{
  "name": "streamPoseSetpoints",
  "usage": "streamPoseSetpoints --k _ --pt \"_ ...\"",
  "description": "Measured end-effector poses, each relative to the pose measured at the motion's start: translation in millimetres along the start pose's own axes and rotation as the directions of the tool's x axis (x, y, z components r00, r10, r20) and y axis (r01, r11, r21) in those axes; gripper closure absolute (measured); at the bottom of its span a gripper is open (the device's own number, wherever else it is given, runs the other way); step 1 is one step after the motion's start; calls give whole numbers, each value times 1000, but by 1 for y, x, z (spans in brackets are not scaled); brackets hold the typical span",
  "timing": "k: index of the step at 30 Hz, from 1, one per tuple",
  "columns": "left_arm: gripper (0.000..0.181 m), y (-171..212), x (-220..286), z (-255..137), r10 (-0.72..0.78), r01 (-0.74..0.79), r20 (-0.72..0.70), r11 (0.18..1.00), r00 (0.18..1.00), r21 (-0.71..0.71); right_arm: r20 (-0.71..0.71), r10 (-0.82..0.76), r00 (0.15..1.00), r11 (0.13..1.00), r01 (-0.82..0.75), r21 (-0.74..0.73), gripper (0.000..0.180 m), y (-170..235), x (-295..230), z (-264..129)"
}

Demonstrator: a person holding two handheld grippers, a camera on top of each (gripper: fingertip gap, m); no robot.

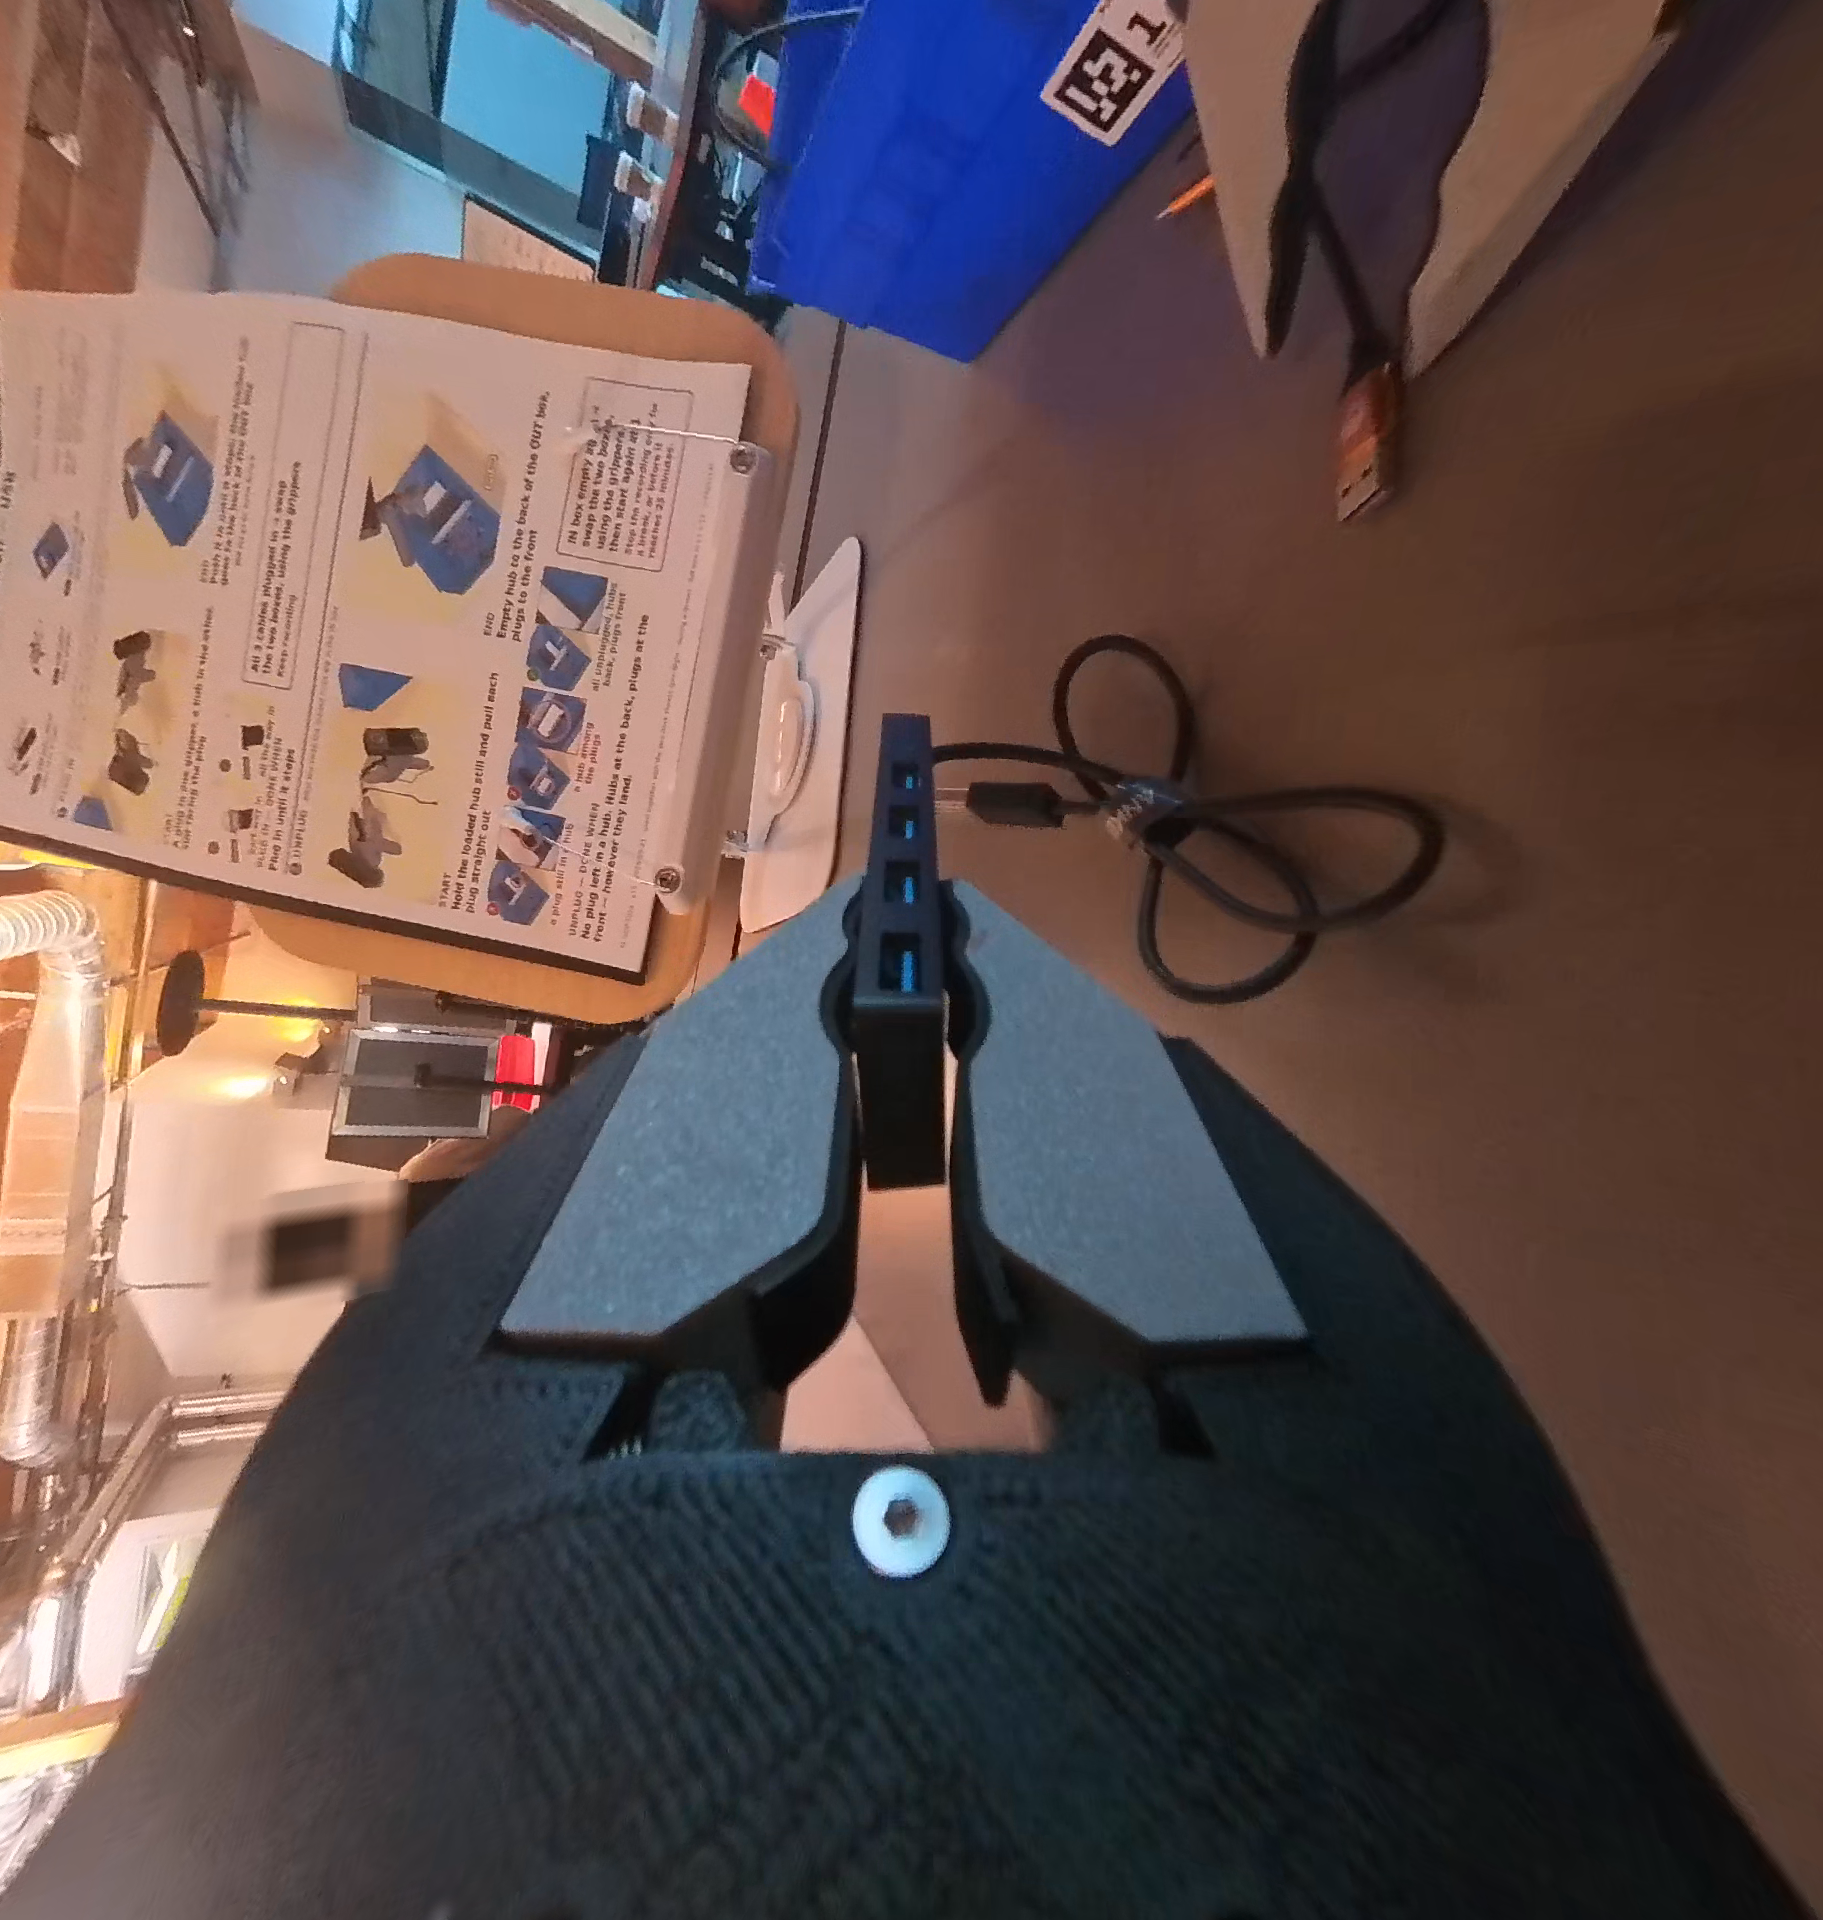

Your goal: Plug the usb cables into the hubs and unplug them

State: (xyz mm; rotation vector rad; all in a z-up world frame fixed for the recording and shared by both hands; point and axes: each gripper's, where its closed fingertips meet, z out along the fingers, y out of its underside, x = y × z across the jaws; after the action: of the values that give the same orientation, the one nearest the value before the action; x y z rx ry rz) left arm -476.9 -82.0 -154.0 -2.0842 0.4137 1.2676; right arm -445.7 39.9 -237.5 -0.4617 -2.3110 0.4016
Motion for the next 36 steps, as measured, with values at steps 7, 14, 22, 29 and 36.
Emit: streamPoseSetpoints --k 7,14,22,29,36 --pt "173 3 -20 -1 66 -58 136 997 989 -58 -58 -57 997 997 59 45 173 -6 3 13" --pt "173 18 -53 -17 193 -156 300 978 934 -141 140 164 976 967 -187 171 128 -26 9 -7" --pt "173 3 16 16 148 -146 51 989 988 -30 158 17 987 1000 -14 -16 155 -4 17 22" --pt "173 20 61 36 96 -102 -137 994 986 -41 238 -4 971 1000 3 5 180 -5 13 28" --pt "172 20 60 30 59 -69 -170 996 984 -54 215 307 927 936 -335 106 173 -15 38 5"
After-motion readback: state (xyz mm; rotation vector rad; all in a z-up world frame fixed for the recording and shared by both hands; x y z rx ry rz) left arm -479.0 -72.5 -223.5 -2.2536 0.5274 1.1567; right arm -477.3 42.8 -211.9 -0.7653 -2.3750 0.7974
